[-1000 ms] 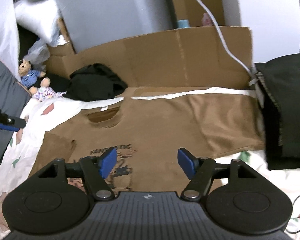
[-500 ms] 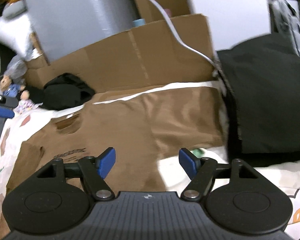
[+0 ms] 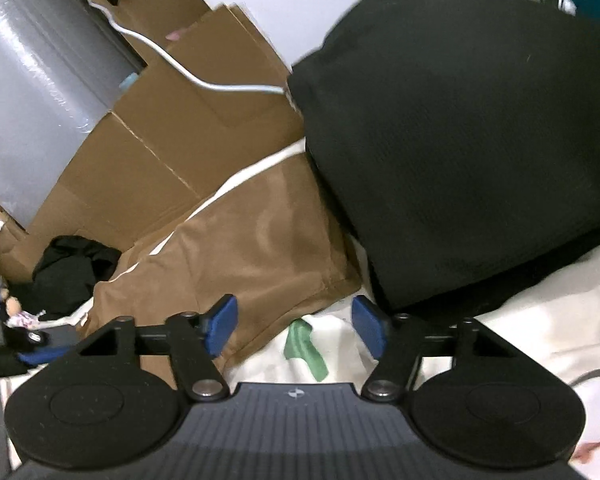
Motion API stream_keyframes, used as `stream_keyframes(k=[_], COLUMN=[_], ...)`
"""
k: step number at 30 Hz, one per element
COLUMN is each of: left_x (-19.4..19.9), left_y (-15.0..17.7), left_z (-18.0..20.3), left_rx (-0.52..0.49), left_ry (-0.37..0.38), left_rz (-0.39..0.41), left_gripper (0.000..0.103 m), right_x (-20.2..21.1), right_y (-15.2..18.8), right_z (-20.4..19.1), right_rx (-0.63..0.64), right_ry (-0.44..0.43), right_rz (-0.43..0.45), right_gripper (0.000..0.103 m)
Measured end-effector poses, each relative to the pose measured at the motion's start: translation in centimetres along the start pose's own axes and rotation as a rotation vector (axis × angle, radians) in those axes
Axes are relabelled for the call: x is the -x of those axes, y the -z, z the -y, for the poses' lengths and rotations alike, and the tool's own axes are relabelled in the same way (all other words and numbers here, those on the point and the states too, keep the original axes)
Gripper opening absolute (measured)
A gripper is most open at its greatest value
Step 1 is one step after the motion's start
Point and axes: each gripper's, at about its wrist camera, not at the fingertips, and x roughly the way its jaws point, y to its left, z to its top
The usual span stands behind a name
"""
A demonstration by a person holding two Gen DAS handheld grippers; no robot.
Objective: Fold clothes
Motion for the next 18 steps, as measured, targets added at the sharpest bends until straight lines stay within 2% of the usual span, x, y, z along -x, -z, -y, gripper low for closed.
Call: stream_keyframes(k=[5,8,16,18], left_x=[-2.2,-3.9,-6.8,-7.2], left_y=[0.8,1.6,2.3,2.3], left_z=[0.8,1.3,2.1,2.4], left_rx=[-0.032,-0.074,-0.079,-0.083], left_ry=[0.023,0.027,0.023,0.017], left_rz=[-0.023,-0.065,-0.113,-0.115], left_gripper=[0.027,0.027,0.027,0.027], right_x=[-1.6,-2.2,-3.5,-3.7], right_y=[0.4,0.5,0.4,0.5], right_z=[0.6,0.9,1.6,1.9], right_rx=[-0.061,-0.105,-0.181,-0.183], right_ry=[0.017,0.046,0.048,0.042], right_rz=[-0.011,0.021,0.042,0.062], right_gripper=[0.059,0.059,0.059,0.044])
